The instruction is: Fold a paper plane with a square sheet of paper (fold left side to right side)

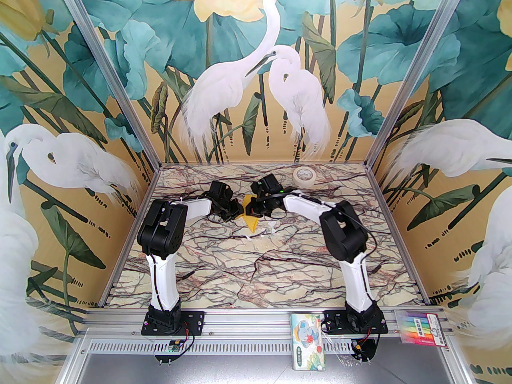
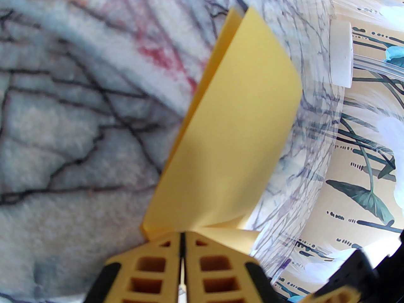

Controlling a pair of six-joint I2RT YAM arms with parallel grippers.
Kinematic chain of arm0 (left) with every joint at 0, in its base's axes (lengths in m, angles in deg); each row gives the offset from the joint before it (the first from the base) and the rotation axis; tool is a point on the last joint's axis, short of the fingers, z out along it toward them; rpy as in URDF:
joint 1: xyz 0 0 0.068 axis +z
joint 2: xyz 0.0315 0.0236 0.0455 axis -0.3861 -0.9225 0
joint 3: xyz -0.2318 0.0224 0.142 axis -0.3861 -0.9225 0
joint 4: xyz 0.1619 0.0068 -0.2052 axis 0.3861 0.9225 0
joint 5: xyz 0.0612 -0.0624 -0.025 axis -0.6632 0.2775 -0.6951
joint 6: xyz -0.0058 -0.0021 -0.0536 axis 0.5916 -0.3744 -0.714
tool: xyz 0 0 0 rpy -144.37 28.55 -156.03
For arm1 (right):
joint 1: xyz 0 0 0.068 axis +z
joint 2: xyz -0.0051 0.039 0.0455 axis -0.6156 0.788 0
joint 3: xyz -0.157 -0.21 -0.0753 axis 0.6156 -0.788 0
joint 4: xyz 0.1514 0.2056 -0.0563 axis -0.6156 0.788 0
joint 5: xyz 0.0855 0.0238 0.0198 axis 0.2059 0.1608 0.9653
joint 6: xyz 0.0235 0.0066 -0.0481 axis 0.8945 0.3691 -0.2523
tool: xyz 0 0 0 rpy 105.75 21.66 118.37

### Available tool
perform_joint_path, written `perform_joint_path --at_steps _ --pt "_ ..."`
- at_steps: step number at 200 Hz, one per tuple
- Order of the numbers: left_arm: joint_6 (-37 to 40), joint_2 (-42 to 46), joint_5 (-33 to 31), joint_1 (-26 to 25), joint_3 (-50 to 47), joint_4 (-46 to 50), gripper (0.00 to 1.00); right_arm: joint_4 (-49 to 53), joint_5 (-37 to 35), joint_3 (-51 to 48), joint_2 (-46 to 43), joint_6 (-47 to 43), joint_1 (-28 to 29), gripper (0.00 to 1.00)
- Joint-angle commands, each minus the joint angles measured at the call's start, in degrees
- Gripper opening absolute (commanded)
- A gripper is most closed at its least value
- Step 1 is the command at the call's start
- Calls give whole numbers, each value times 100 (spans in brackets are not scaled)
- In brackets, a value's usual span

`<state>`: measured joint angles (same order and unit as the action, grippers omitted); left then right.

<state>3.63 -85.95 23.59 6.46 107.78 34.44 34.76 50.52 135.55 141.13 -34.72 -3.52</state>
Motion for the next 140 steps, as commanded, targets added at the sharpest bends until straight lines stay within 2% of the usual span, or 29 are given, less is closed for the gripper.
perform_joint_path --at_steps 1,140 --pt "-23 -152 -218 -71 -46 203 10 54 344 187 364 67 -25 3" --pt "-23 -174 -262 -72 1 271 10 297 457 82 764 48 -152 2"
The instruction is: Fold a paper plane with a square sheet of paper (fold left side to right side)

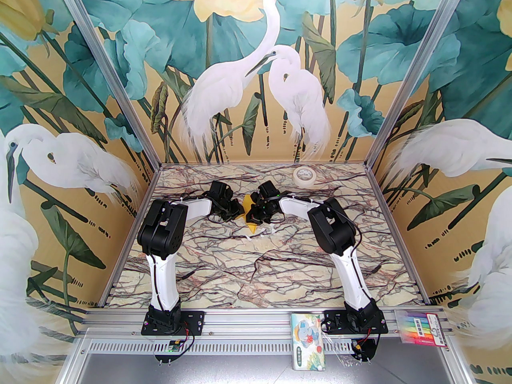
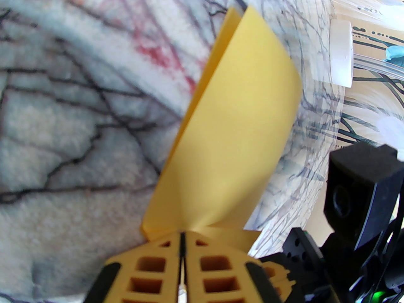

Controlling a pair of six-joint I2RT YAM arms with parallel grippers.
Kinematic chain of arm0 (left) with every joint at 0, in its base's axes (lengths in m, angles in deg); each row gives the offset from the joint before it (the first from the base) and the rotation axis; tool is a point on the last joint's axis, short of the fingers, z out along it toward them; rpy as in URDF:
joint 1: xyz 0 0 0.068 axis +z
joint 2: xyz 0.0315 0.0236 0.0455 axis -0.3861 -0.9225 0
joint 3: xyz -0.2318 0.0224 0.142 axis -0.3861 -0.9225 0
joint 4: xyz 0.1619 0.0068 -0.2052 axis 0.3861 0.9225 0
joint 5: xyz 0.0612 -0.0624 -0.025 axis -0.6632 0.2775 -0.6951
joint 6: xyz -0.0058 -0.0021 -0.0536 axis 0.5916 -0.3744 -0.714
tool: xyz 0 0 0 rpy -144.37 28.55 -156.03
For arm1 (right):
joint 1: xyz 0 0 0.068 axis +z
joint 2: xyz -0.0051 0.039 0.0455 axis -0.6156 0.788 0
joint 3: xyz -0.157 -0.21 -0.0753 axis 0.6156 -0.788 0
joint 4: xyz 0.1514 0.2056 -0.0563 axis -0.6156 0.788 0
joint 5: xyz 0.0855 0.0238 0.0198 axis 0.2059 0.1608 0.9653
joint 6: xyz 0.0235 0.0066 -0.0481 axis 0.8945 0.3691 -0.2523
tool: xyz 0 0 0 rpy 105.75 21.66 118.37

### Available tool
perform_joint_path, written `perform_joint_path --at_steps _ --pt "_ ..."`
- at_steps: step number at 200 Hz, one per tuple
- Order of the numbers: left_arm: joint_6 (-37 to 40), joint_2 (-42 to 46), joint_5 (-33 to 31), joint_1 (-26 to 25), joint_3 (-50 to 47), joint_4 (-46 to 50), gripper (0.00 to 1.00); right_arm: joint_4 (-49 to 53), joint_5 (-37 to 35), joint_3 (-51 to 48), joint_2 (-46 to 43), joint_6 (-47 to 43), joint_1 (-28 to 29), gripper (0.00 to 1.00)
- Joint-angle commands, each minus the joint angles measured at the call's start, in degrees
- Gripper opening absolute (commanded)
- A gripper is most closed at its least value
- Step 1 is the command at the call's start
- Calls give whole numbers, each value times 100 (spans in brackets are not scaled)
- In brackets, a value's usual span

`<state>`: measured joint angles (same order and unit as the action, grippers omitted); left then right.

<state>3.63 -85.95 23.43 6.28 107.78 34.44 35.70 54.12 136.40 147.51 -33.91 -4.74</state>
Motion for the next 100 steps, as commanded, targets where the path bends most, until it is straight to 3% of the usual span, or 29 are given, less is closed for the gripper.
perform_joint_path --at_steps 1,100 --pt "-27 -174 -242 -54 1 268 10 211 94 3 130 -33 -30 2" --pt "-27 -199 -272 -71 -8 277 10 670 -44 78 179 -367 -30 2"
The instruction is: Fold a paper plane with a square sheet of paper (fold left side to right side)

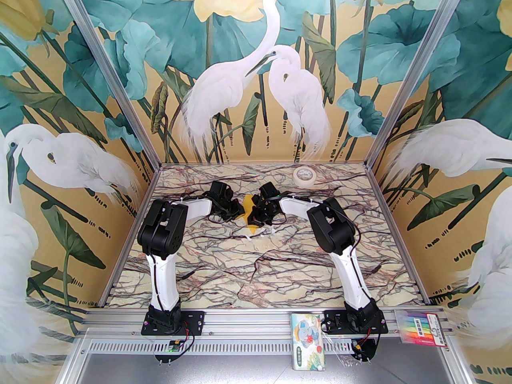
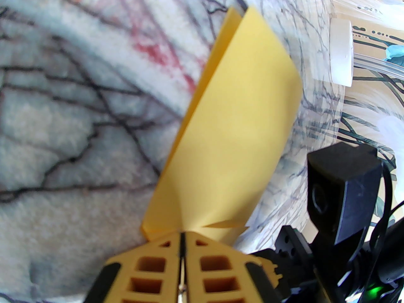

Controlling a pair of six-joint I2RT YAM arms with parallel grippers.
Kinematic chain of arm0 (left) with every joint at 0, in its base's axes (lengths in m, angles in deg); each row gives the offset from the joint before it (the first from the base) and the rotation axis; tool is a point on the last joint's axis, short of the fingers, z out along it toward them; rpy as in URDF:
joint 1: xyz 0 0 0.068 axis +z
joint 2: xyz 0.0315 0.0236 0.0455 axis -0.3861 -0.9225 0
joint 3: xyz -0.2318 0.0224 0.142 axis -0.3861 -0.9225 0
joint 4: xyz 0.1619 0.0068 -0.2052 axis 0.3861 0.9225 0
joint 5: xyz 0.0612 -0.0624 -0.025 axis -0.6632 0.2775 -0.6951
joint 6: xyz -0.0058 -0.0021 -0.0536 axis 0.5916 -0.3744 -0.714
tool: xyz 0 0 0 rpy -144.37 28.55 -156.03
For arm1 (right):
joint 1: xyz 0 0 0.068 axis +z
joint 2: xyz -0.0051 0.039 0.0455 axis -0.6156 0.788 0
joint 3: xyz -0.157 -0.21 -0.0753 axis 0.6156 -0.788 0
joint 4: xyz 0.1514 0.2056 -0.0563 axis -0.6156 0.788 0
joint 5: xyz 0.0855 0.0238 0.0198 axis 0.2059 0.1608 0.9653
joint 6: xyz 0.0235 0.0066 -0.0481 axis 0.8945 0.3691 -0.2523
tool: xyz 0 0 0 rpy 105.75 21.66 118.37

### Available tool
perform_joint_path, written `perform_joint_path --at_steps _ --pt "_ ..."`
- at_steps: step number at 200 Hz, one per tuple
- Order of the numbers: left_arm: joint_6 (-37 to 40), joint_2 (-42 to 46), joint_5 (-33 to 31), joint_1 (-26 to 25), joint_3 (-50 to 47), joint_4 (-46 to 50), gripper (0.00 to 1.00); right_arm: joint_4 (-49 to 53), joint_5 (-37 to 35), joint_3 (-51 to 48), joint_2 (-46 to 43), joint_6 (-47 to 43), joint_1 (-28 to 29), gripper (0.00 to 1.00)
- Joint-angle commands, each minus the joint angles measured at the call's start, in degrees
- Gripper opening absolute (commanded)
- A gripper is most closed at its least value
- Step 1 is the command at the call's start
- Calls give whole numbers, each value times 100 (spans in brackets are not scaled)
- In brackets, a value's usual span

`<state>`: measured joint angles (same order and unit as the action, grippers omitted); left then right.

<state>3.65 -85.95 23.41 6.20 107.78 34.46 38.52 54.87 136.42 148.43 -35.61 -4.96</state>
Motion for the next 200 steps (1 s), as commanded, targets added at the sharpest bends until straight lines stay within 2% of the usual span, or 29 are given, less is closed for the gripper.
perform_joint_path --at_steps 1,37,49,95,200 --pt "-27 -195 -275 -58 -3 277 10 391 -116 72 87 -197 -12 2" --pt "-23 -262 -453 -58 59 448 6 505 -23 89 78 -292 -14 2" --pt "-64 -285 -548 -60 85 505 0 538 62 71 73 -336 -16 2" --pt "-189 -459 -727 -60 187 691 0 577 234 -226 -82 -464 5 2" --pt "-181 -499 -713 -61 222 719 0 761 247 -836 -505 -737 19 0"
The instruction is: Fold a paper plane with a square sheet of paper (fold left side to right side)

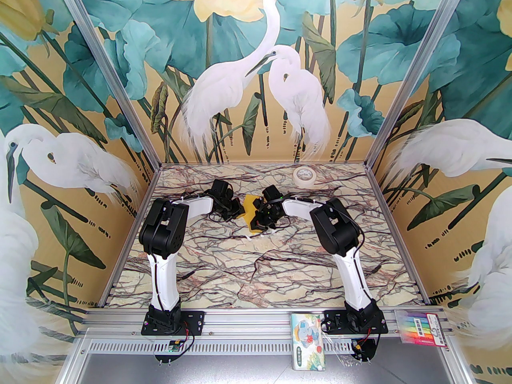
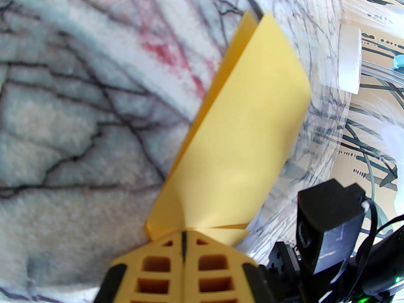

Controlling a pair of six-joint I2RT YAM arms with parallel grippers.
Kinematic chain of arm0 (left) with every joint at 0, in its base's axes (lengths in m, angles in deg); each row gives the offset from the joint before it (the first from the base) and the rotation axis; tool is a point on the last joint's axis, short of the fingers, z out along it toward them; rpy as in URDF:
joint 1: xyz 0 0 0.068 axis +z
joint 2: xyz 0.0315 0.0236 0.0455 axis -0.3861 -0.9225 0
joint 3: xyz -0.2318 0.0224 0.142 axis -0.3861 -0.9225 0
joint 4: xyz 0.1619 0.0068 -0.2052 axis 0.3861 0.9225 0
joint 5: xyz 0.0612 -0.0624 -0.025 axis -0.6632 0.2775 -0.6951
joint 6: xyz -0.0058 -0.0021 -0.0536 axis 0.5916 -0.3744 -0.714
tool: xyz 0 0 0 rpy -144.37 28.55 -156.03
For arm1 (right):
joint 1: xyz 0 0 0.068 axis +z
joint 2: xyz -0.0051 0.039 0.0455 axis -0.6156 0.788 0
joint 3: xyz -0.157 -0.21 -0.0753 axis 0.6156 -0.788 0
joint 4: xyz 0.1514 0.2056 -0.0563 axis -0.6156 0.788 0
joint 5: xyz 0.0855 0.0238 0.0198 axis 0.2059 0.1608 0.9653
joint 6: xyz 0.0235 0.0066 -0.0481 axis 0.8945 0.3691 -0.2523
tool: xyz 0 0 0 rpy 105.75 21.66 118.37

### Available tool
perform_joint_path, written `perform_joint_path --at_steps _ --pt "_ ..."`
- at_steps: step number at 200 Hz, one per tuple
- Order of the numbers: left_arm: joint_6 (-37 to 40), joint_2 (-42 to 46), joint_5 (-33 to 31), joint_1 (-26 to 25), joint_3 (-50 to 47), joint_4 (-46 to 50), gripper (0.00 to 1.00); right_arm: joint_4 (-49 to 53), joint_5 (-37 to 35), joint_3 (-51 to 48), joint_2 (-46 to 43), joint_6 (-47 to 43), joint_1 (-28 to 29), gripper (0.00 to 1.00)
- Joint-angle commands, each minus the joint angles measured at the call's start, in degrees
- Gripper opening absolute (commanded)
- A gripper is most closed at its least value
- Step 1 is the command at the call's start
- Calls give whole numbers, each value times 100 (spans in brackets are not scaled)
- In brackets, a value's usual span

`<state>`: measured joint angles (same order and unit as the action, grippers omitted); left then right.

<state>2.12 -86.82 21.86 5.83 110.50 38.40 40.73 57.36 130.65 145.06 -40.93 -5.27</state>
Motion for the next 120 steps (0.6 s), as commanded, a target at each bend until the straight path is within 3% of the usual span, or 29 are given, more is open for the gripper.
perform_joint_path --at_steps 1,120 --pt "-29 -411 -556 -20 -49 326 0 540 -7 -264 -167 -209 49 0" --pt "-30 -294 -479 -30 -124 264 0 282 -101 -420 -951 -53 -211 0"
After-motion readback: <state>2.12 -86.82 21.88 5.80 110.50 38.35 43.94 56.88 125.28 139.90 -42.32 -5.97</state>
